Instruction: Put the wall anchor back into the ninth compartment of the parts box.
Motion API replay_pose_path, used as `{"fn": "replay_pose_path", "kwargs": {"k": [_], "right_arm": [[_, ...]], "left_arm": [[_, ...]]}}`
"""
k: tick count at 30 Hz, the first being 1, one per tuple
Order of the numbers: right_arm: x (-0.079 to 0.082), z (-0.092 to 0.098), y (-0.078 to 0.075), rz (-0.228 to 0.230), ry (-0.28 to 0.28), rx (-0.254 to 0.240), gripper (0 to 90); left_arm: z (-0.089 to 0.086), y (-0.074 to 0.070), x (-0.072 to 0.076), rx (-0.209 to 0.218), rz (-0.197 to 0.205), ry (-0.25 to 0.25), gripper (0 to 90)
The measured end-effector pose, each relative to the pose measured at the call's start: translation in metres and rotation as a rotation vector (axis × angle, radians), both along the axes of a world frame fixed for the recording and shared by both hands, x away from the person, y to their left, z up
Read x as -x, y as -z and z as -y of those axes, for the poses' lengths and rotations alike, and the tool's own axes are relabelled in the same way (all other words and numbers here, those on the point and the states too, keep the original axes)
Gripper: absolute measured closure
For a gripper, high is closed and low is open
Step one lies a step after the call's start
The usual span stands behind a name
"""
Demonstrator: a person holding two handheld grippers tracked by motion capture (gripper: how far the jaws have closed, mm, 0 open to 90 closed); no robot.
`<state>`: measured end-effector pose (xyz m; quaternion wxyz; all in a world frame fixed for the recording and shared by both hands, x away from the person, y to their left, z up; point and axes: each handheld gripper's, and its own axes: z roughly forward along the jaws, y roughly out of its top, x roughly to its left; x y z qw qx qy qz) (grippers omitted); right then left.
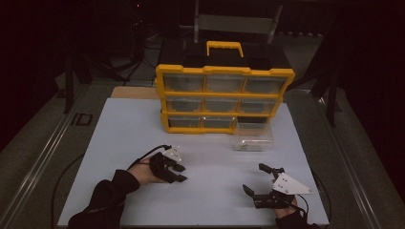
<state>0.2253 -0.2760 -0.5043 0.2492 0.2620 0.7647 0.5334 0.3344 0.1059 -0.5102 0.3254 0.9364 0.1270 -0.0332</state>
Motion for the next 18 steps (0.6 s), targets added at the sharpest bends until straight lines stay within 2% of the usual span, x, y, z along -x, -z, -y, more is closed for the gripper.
{"fn": "replay_pose_path", "kwargs": {"k": [4, 5, 9, 15, 18], "right_arm": [[-0.0001, -0.0003, 0.0000, 0.003, -0.002, 0.002, 8.2], [0.0000, -0.0002, -0.0001, 0.003, 0.000, 0.002, 8.2], [-0.0001, -0.0002, 0.0000, 0.003, 0.000, 0.002, 8.2], [-0.0001, -0.0002, 0.0000, 0.003, 0.000, 0.003, 8.2], [-0.0002, -0.0001, -0.0001, 0.004, -0.001, 0.002, 8.2]], "left_arm": [[0.0016, -0.0004, 0.0006, -0.011, 0.015, -0.001, 63.6], [0.0022, -0.0009, 0.0005, -0.019, 0.018, -0.004, 67.8], [0.0050, -0.0022, 0.0017, -0.045, 0.025, 0.011, 73.9], [0.0071, -0.0031, -0.0011, -0.064, 0.008, 0.006, 83.1], [0.0076, -0.0032, -0.0022, -0.067, 0.000, 0.006, 84.2]]}}
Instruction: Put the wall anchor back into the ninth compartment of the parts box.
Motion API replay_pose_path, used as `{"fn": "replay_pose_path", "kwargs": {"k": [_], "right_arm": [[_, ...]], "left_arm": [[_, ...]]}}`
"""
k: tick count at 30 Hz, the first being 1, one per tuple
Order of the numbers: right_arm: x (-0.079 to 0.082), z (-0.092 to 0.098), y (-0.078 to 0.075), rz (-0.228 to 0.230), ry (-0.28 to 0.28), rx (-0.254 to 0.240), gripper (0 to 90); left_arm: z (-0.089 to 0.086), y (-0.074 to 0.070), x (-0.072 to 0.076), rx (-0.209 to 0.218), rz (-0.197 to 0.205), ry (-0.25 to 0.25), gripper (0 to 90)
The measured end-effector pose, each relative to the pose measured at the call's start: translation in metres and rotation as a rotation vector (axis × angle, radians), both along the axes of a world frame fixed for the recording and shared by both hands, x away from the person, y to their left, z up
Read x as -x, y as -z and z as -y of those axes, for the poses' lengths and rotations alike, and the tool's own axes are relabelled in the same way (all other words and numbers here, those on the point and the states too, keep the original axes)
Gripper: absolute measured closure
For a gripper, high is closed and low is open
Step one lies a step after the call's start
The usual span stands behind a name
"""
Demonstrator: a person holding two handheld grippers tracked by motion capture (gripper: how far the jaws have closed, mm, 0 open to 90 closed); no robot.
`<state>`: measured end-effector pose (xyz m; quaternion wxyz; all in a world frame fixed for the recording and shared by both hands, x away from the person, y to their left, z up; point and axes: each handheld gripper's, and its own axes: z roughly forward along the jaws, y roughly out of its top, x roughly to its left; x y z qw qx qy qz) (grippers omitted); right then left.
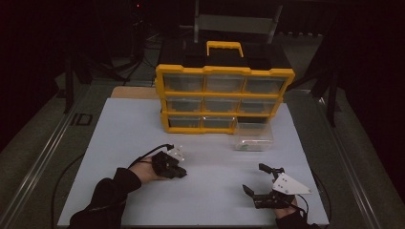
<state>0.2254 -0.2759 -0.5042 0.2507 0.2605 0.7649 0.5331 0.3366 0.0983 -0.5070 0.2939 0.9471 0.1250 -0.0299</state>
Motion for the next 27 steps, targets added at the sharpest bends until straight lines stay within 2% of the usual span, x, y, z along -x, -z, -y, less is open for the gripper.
{"fn": "replay_pose_path", "kwargs": {"k": [5, 11, 20, 21, 27], "right_arm": [[0.000, 0.000, 0.000, 0.000, 0.000, 0.000, 8.2], [0.000, 0.000, 0.000, 0.001, 0.001, -0.002, 8.2], [0.000, 0.001, 0.000, 0.000, 0.002, -0.005, 8.2], [0.000, 0.001, 0.000, 0.001, 0.002, -0.006, 8.2], [0.000, 0.001, -0.001, 0.000, 0.003, -0.008, 8.2]], "left_arm": [[0.000, -0.001, -0.002, -0.004, -0.012, 0.005, 85.3], [0.003, -0.015, -0.008, -0.006, -0.025, 0.015, 85.4], [0.014, -0.041, -0.018, -0.003, 0.001, 0.034, 85.4], [0.016, -0.045, -0.019, -0.003, 0.015, 0.033, 85.4], [0.024, -0.057, -0.024, -0.003, 0.026, 0.049, 85.4]]}}
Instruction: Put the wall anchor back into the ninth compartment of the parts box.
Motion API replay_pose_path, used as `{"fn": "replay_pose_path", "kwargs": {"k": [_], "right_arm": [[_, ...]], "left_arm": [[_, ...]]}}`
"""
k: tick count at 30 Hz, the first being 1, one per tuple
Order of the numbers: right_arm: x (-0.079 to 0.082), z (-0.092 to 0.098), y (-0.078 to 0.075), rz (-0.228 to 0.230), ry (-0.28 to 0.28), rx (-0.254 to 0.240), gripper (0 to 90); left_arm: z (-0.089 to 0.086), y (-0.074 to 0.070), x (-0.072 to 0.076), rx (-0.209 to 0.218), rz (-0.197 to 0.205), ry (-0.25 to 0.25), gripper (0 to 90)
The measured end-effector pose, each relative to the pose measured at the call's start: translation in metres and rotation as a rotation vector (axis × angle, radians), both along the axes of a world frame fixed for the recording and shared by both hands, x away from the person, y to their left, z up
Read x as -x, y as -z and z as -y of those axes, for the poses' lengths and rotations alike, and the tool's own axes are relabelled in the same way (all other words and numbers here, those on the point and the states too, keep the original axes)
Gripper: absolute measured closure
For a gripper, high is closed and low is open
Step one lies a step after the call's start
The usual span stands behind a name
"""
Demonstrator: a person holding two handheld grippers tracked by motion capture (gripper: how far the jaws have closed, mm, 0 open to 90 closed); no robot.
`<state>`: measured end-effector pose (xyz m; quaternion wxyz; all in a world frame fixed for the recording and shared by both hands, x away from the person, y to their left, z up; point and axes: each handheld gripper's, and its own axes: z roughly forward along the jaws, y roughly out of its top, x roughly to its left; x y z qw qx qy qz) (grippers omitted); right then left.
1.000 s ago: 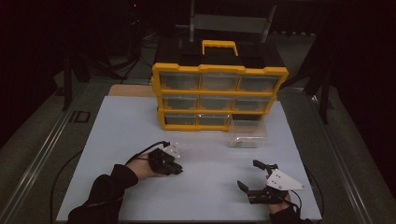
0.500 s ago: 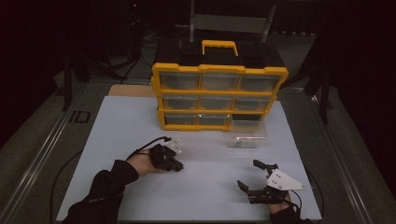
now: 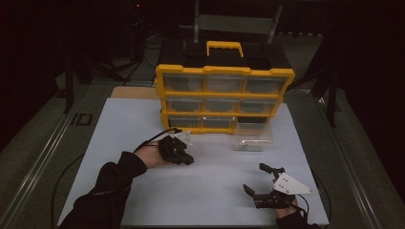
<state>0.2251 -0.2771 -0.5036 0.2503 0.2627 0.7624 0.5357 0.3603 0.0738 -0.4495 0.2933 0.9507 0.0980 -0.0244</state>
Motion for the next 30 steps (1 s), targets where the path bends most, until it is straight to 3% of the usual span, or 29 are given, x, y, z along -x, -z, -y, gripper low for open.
{"fn": "replay_pose_path", "kwargs": {"k": [7, 14, 30], "right_arm": [[0.000, 0.000, 0.000, 0.000, 0.000, 0.000, 8.2], [0.000, 0.000, 0.000, 0.000, -0.001, -0.001, 8.2], [0.000, 0.000, 0.000, 0.001, 0.001, -0.004, 8.2]], "left_arm": [[0.011, -0.018, -0.007, 0.011, 0.010, 0.015, 85.4], [0.023, -0.035, -0.015, 0.005, 0.047, 0.018, 85.3], [0.054, -0.071, -0.031, 0.051, 0.075, 0.056, 85.3]]}}
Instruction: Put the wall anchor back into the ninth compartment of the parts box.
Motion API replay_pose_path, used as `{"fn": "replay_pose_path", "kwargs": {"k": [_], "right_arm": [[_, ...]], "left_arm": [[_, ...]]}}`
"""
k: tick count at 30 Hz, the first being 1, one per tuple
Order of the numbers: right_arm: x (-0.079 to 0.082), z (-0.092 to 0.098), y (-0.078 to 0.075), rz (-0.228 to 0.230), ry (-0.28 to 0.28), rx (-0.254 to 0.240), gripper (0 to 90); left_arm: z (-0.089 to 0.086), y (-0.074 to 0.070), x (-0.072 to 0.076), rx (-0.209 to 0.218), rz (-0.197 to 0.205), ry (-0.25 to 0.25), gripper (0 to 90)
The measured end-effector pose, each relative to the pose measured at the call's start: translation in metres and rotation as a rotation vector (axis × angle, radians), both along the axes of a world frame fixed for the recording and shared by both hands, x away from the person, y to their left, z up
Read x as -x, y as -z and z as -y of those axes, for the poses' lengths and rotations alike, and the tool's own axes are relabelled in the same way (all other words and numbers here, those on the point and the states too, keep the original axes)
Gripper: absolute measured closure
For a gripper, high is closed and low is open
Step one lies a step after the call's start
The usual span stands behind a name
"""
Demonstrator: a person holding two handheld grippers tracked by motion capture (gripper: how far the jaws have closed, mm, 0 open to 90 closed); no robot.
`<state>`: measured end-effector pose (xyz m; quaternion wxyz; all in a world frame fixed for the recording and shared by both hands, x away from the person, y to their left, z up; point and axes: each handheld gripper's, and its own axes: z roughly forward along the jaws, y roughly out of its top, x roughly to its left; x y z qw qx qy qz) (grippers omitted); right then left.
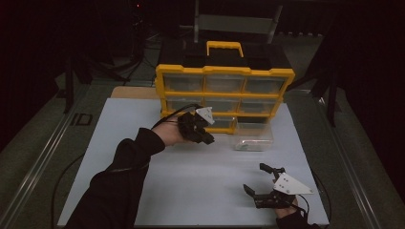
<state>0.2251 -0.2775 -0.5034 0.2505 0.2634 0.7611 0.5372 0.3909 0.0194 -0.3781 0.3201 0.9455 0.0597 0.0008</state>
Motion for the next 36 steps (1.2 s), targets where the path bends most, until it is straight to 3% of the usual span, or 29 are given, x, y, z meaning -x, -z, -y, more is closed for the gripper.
{"fn": "replay_pose_path", "kwargs": {"k": [17, 27, 36], "right_arm": [[-0.001, 0.001, 0.000, 0.001, -0.001, -0.004, 8.2], [0.000, 0.001, 0.000, 0.001, -0.001, -0.009, 8.2], [0.000, 0.001, 0.000, -0.002, -0.001, -0.013, 8.2]], "left_arm": [[0.043, -0.027, -0.012, 0.029, 0.026, 0.048, 85.3], [0.075, -0.038, -0.017, 0.075, 0.022, 0.079, 85.3], [0.090, -0.040, -0.025, 0.128, 0.023, 0.055, 85.3]]}}
